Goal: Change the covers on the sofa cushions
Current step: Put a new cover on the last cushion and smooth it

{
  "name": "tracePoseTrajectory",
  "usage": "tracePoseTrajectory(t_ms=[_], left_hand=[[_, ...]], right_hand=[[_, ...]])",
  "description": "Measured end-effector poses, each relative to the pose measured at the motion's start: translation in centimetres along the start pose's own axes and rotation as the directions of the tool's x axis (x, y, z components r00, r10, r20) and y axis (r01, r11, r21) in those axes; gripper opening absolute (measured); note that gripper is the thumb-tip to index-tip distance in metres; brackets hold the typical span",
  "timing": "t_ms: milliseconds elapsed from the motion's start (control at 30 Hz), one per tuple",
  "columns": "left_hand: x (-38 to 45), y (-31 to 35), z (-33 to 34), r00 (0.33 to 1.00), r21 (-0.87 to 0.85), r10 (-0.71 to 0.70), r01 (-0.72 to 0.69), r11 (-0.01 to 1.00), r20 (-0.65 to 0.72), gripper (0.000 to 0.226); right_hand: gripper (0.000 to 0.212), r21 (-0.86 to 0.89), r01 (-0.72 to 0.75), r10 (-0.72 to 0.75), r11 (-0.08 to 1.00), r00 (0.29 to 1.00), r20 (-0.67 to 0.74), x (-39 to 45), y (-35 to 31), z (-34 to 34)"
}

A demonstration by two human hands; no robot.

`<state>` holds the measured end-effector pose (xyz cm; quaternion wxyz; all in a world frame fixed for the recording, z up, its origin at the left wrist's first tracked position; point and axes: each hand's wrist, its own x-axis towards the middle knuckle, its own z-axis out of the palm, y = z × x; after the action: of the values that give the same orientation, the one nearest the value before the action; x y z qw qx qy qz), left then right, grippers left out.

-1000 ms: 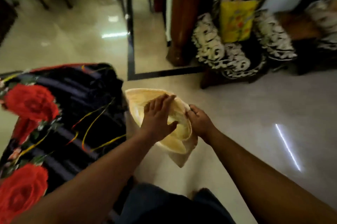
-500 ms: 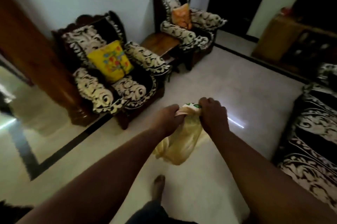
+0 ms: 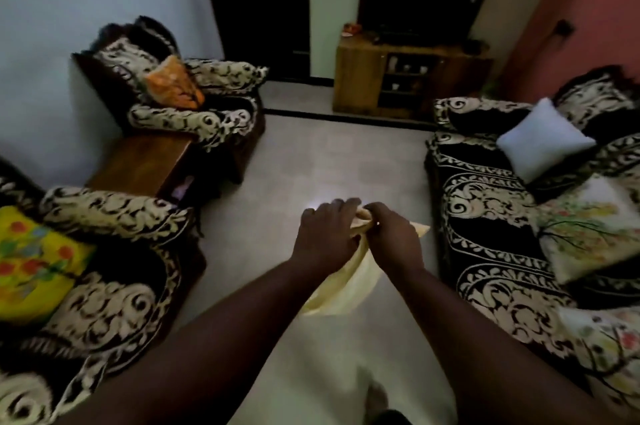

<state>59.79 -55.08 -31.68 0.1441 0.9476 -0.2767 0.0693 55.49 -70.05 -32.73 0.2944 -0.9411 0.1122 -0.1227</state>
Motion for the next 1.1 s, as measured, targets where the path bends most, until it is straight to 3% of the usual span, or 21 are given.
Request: tracePoseTrajectory(t_ms=[67, 133, 333, 433, 500, 567, 667, 733, 800, 867, 933, 1033, 1100], left_hand=[[5.6, 1.3, 0.8, 0.999, -0.024, 0.051, -0.051, 0.998, 0.012, 0.029], [11.1, 2.1, 1.9, 0.999, -0.033, 0.047, -0.047, 0.998, -0.011, 0.021], [24.3, 2.5, 4.3, 0.97, -0.147, -0.243, 0.244, 0.958, 0.03, 0.025], [29.4, 1.4, 5.9, 0.933, -0.091, -0.347, 0.355, 0.931, 0.092, 0.03], [32.5, 0.7, 7.2, 0.918, 0.034, -0.379, 0.378, 0.925, 0.121, 0.035], [35.4, 0.2, 9.1, 0.95, 0.182, -0.283, 0.257, 0.949, 0.135, 0.049], [39.7, 1.3, 12.3, 0.972, 0.152, 0.04, -0.076, 0.985, 0.23, 0.083], [43.4, 3.2, 14.8, 0.939, 0.124, 0.178, -0.222, 0.967, 0.295, 0.078], [47.9, 4.5, 17.3, 0.943, 0.065, 0.205, -0.229, 0.971, 0.263, 0.041], [52.1, 4.9, 18.8, 0.959, -0.107, 0.116, -0.09, 0.99, 0.259, 0.018], [57.1, 4.6, 19.8, 0.965, -0.255, 0.063, 0.005, 0.967, 0.256, 0.019], [64.1, 4.8, 20.7, 0.97, -0.211, 0.142, -0.1, 0.972, 0.196, 0.022], [68.5, 5.9, 21.4, 0.962, -0.17, 0.19, -0.158, 0.973, 0.194, 0.021]], right_hand=[[0.015, -0.081, 0.036, -0.037, 0.996, 0.999, -0.02, 3.6, 2.5, -1.0], [0.015, -0.191, 0.035, -0.039, 0.981, 0.999, -0.018, 7.3, 6.5, -1.7], [0.019, -0.314, -0.197, 0.242, 0.929, 0.964, 0.113, 16.7, 17.6, -3.4], [0.016, -0.241, -0.288, 0.312, 0.927, 0.948, 0.065, 21.8, 21.0, -4.7], [0.015, -0.128, -0.307, 0.312, 0.943, 0.95, 0.019, 25.8, 22.2, -5.5], [0.017, -0.039, -0.274, 0.275, 0.961, 0.961, 0.022, 29.8, 22.6, -5.9], [0.019, 0.019, -0.213, 0.212, 0.977, 0.977, 0.031, 35.5, 22.2, -5.9], [0.017, 0.045, -0.183, 0.183, 0.982, 0.983, 0.01, 39.4, 22.3, -5.5], [0.017, 0.043, -0.17, 0.171, 0.985, 0.985, -0.027, 43.1, 23.2, -5.4], [0.02, -0.032, -0.169, 0.167, 0.985, 0.985, -0.052, 45.8, 25.0, -6.2], [0.024, -0.224, -0.178, 0.172, 0.958, 0.984, -0.049, 48.3, 27.8, -7.6], [0.017, -0.505, -0.226, 0.233, 0.833, 0.971, -0.052, 50.6, 32.8, -9.8], [0.014, -0.55, -0.354, 0.351, 0.756, 0.929, -0.117, 51.8, 36.1, -10.9]])
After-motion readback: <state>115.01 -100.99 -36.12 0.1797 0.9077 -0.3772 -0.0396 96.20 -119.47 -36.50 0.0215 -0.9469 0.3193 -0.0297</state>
